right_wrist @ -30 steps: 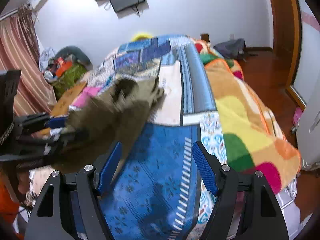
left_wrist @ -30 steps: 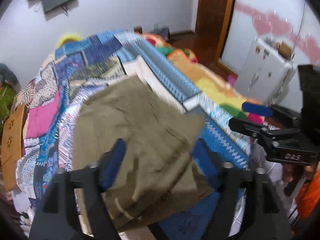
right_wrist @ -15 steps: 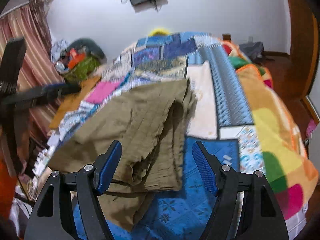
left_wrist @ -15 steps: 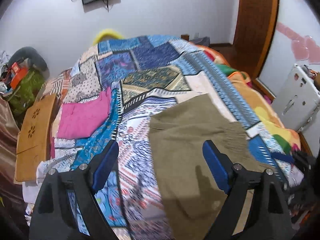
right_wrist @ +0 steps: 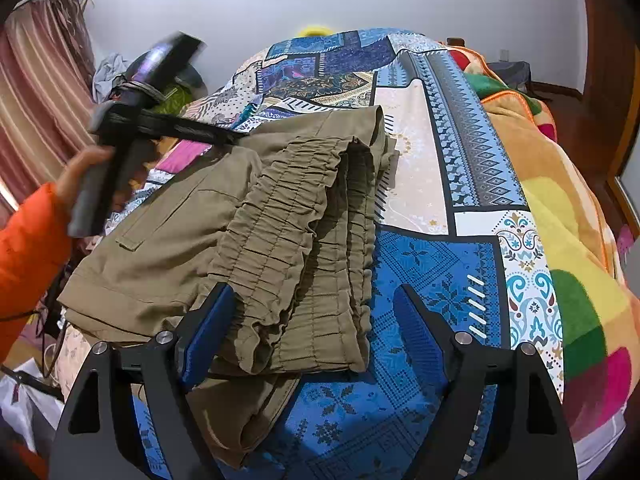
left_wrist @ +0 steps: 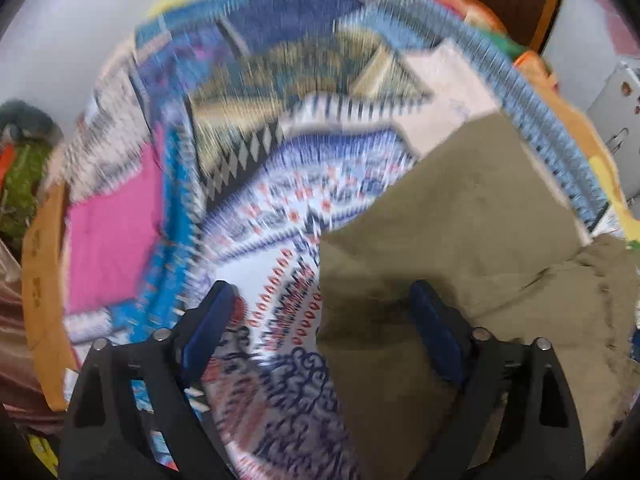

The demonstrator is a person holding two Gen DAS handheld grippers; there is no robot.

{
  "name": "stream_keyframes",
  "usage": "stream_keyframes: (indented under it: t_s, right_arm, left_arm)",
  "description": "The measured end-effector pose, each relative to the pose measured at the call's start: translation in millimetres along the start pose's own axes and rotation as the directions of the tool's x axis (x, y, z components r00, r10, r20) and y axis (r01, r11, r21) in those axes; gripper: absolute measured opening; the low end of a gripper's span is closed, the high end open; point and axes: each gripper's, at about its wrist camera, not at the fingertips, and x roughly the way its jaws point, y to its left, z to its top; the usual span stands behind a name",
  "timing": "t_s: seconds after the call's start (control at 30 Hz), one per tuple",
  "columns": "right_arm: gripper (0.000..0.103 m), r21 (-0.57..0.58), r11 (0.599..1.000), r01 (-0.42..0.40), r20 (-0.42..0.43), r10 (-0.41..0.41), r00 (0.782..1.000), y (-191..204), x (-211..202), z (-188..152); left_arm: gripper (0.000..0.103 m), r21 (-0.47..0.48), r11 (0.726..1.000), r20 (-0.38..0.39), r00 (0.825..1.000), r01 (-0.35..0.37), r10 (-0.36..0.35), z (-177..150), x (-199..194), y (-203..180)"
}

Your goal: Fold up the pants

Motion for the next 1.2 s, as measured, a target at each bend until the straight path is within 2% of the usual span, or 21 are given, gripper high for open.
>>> stream_keyframes:
  t_s: [0.03, 0.17, 0.3, 0.47, 0.63, 0.77, 0.83, 0.97, 1.07, 1.2]
  right_arm:
    - [0.082, 0.005, 1.000, -0.003, -0.001, 0.003, 1.000, -2, 0, 0]
    - [0.082, 0.022, 1.000, -0.007, -0.007, 0.007, 1.000, -9, 6, 6]
    - [0.082, 0.013, 0.999, 0.041, -0.006, -0.041, 0.999, -14, 5, 17]
    - [0.083, -0.017, 0.996, 0.084, 0.011, -0.084, 0.996, -19, -3, 29]
    - [0.083, -0.030, 0.998, 0.063, 0.045, -0.062, 0.997, -9, -15, 30]
    - [0.083, -0.066, 0.997, 0.038, 0.046, -0.035, 0.998, 8, -18, 19]
    - [0.083, -0.084, 0.996, 0.036, 0.033, -0.033, 0.999, 15, -16, 13]
    - [0.083, -0.089, 0.996, -0.016, -0.007, 0.016, 1.000, 25, -9, -1]
    - [0.078, -0.065, 0.998, -0.017, -0.019, 0.015, 1.000, 24, -5, -7]
    - [0.077, -0.068, 0.998, 0.009, -0.038, -0.012, 0.999, 20, 6, -12]
  left_arm:
    - [0.103, -0.017, 1.000, 0.026, 1.000, -0.010, 0.010, -2, 2, 3]
    - [0.103, -0.052, 0.999, 0.065, 0.998, -0.017, 0.020, -17, 0, 15]
    - [0.103, -0.117, 0.991, 0.061, 0.996, -0.057, 0.064, -37, -11, 34]
    - [0.103, -0.243, 0.965, 0.056, 0.992, -0.100, 0.117, -82, -30, 60]
    - [0.103, -0.347, 0.932, 0.032, 0.992, -0.101, 0.119, -123, -49, 77]
    - [0.103, -0.390, 0.912, 0.022, 0.989, -0.126, 0.147, -157, -67, 71]
    - [0.103, -0.401, 0.909, 0.025, 0.991, -0.111, 0.132, -172, -75, 65]
    - [0.103, -0.416, 0.909, 0.051, 0.997, -0.036, 0.062, -204, -90, 58]
    - [0.103, -0.416, 0.909, 0.076, 0.997, 0.001, 0.034, -213, -94, 63]
    - [0.103, -0.428, 0.904, 0.083, 0.996, 0.013, 0.025, -227, -96, 75]
